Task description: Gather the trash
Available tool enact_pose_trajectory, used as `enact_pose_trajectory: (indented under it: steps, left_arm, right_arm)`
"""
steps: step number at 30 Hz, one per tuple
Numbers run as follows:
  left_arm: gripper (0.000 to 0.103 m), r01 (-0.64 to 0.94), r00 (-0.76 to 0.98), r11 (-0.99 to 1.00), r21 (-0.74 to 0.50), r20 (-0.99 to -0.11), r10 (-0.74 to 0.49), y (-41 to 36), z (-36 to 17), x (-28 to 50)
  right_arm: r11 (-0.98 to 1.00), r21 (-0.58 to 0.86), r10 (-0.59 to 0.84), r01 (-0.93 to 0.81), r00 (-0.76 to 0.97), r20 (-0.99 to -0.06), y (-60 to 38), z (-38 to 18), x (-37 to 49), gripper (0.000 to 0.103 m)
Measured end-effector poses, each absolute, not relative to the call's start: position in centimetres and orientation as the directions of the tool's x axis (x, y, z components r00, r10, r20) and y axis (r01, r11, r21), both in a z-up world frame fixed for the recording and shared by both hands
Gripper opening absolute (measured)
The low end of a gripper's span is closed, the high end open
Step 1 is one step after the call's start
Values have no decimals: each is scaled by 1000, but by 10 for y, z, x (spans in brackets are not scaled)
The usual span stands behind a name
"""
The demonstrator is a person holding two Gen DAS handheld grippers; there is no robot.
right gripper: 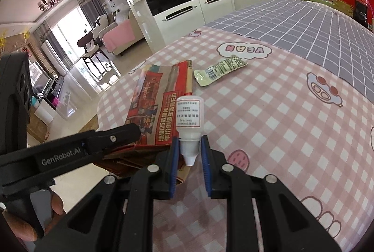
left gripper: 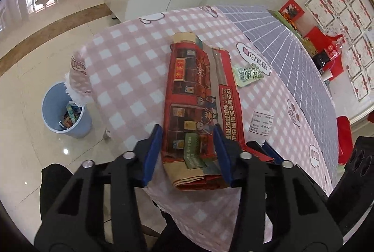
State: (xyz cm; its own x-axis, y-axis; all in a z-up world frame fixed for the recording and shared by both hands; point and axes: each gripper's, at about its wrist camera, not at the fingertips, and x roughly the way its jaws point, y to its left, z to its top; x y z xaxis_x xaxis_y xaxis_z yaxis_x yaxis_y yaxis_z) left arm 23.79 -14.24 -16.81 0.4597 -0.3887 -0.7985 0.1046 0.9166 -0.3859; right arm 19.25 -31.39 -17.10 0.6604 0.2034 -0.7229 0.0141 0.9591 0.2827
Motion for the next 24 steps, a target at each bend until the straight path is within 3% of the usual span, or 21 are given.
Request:
enact_pose_trajectory:
  steps: [1,10,12,13,14,21,24]
  left_arm:
    - [26,120,463,913,-389,-792,-398,-142,-168,238]
    - [24,195,488,919,-341,-779,-393,-142,-156,242]
    - [32,226,481,909,-351,-771,-418,-145,-148,250]
    - [53,257,473,907,-334,-774,-420,-153,-144,254]
    - [61,291,477,902,-320,-769,-426,-161,-140,257]
    - [63,462,483,880,-113,-799,-357,-230,-136,289]
    - [64,492,462,866,-92,-815,-349,-248,-143,307]
  right_arm:
    - [958,287,205,16,661,-722,-314,-172,195,19]
    - [962,272,185,24,674,-715,-308,-171,192,19]
    - [962,270,174,37,680,-712,-314,-169,193,19]
    - [960,275,170,47,684,-710,-318,-168,193,19]
    - [961,272,161,56,688,-708,-322,-166,194,19]
    - [958,257,94,129,702,-706,-359,-152,207,19]
    - [961,232,65,151,693,-718,-373,-151,221,19]
